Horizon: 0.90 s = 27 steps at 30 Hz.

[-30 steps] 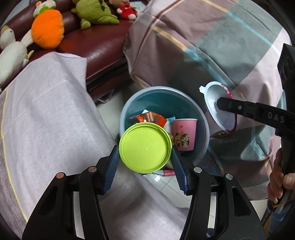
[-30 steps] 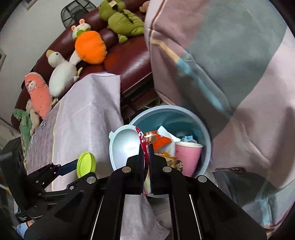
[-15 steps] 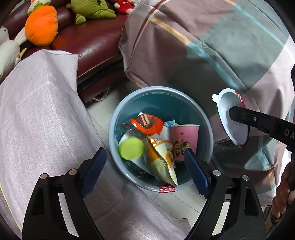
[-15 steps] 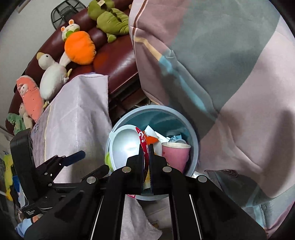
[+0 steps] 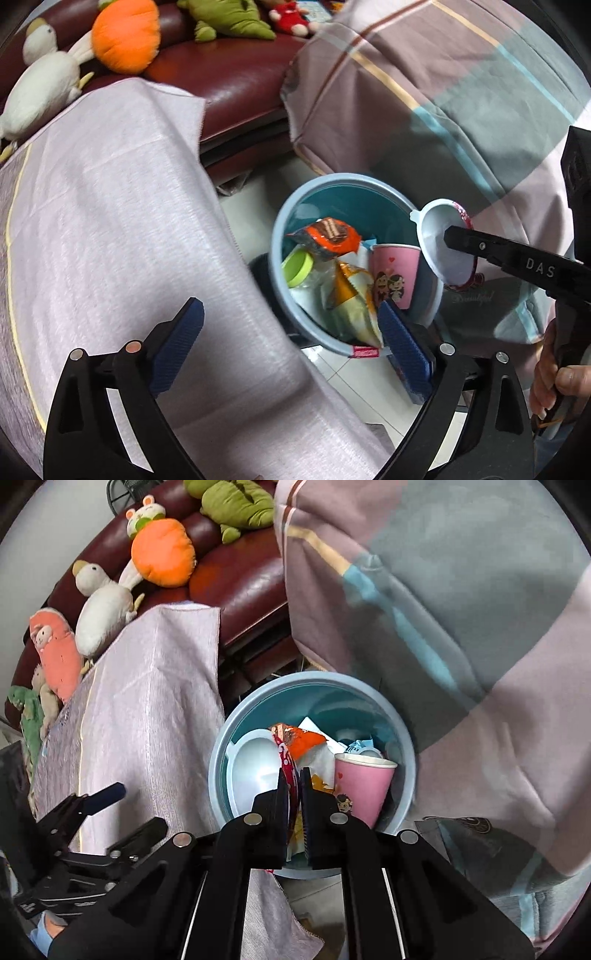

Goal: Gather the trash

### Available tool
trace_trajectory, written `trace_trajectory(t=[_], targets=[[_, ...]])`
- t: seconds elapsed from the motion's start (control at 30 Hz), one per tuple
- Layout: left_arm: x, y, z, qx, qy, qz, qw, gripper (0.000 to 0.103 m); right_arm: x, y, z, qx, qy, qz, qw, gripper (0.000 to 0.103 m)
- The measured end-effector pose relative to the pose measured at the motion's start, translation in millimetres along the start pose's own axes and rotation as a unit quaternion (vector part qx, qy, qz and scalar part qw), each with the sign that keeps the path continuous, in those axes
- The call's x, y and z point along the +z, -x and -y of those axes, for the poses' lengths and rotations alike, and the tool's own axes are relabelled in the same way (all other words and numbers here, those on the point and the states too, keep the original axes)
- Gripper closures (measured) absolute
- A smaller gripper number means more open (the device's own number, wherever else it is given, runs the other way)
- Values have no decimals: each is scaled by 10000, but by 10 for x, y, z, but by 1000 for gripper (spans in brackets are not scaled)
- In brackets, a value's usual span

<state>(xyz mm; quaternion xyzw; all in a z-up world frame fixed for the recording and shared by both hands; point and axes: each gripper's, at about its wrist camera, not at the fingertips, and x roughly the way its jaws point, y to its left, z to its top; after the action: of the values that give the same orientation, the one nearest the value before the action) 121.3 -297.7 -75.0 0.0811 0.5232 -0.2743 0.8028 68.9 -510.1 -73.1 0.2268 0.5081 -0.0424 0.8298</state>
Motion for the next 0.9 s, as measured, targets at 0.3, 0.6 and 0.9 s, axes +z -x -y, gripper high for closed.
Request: trace_trajectory(t=[0.3,0.6,0.9], targets=[[-110,147,-159,76,131,79,9999,4,-4,13,-188,-29,118,57,9999,31],[-238,397,-290,41,287,247,9993,4,-176,199,-396,-156,301,30,9994,25],[-426,752,-314,34,343,523,9980,4,-453,524,-572,-257,391,175,9987,19]])
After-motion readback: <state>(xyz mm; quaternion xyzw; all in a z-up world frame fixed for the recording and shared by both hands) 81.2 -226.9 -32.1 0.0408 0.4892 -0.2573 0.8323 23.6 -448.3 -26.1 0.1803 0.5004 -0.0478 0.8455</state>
